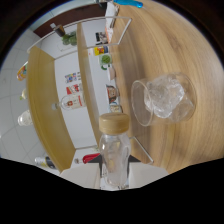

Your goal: Make me a cup of Mount Fuji.

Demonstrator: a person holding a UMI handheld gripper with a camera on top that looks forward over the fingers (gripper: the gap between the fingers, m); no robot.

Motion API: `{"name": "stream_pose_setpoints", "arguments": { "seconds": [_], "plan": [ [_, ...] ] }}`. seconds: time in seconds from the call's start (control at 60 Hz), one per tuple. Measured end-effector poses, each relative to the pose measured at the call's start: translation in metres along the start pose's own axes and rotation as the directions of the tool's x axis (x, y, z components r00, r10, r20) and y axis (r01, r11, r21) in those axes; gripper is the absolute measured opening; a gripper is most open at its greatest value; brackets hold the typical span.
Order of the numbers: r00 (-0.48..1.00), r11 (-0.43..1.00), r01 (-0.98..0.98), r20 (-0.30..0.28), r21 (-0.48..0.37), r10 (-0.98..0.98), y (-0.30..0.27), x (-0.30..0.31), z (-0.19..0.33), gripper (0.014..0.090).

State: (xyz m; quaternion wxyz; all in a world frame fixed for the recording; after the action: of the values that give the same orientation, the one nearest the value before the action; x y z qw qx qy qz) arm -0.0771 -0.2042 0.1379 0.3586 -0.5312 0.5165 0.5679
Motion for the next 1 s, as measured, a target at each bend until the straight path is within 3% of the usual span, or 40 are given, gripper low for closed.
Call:
{"name": "stream_pose_setpoints", "arguments": {
  "seconds": [0.133, 0.3, 0.4, 0.517, 0.7, 0.867, 1.0],
  "plan": [
    [0.991, 0.991, -0.131, 0.024, 0.000, 0.131, -0.003, -0.002, 0.001, 0.0373],
    [0.992, 0.993, -0.122, 0.017, 0.004, 0.121, -0.005, -0.003, 0.001, 0.0375],
    [0.999, 1.000, 0.019, -0.026, -0.001, -0.019, -0.001, -0.005, -0.002, 0.0374],
    [0.944, 0.945, 0.325, -0.069, 0.027, -0.323, -0.002, -0.018, -0.007, 0.0376],
    [0.553, 0.549, 0.833, -0.140, 0.070, -0.821, -0.001, -0.052, -0.014, 0.0376],
    [0.164, 0.178, 0.983, -0.236, -0.036, -0.958, -0.002, -0.023, -0.002, 0.0375],
    [0.012, 0.061, 0.985, -0.288, -0.160, -0.958, -0.010, 0.025, 0.009, 0.0375]
  ]
}}
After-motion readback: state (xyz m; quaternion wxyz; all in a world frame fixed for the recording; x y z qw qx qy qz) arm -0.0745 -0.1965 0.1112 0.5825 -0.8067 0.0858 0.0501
